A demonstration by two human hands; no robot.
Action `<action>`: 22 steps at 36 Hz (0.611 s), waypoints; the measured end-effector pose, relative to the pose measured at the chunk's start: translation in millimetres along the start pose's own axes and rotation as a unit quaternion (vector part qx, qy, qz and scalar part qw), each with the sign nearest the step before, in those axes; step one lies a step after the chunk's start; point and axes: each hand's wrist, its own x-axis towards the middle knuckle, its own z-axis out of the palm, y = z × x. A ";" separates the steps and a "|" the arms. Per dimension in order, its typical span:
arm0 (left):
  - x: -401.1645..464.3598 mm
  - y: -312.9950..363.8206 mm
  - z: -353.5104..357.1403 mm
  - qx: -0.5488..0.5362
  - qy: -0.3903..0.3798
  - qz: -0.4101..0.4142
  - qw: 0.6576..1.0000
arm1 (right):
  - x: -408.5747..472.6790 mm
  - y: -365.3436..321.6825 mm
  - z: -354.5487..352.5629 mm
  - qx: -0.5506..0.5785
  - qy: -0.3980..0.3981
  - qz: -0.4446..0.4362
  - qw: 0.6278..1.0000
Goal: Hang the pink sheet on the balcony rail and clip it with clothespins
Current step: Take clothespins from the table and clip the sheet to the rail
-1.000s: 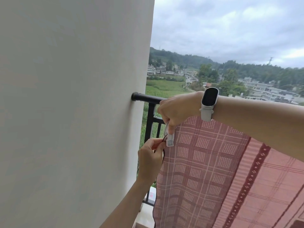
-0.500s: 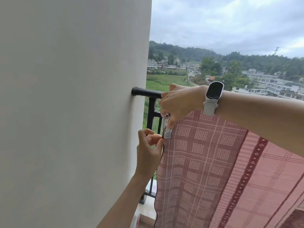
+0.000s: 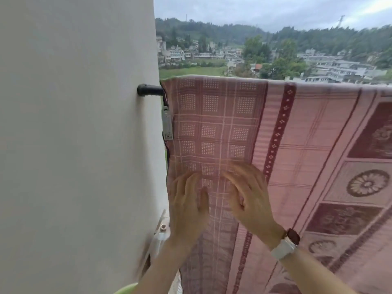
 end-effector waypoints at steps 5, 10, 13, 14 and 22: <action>-45.3 63.7 62.8 0.014 -0.121 0.071 0.990 | -87.8 58.0 -74.5 -0.076 -0.017 0.127 0.989; -93.0 162.3 154.2 0.002 -0.218 0.129 0.967 | -175.3 122.3 -191.2 -0.139 -0.008 0.221 0.965; -130.3 239.9 215.0 -0.015 -0.270 0.171 0.947 | -236.2 157.3 -275.1 -0.200 0.015 0.269 0.942; -142.9 266.8 235.6 -0.022 -0.282 0.195 0.939 | -257.1 168.4 -303.7 -0.220 0.017 0.292 0.931; -267.5 462.8 366.3 -0.121 -0.389 0.315 0.857 | -419.9 206.2 -512.0 -0.359 0.031 0.450 0.817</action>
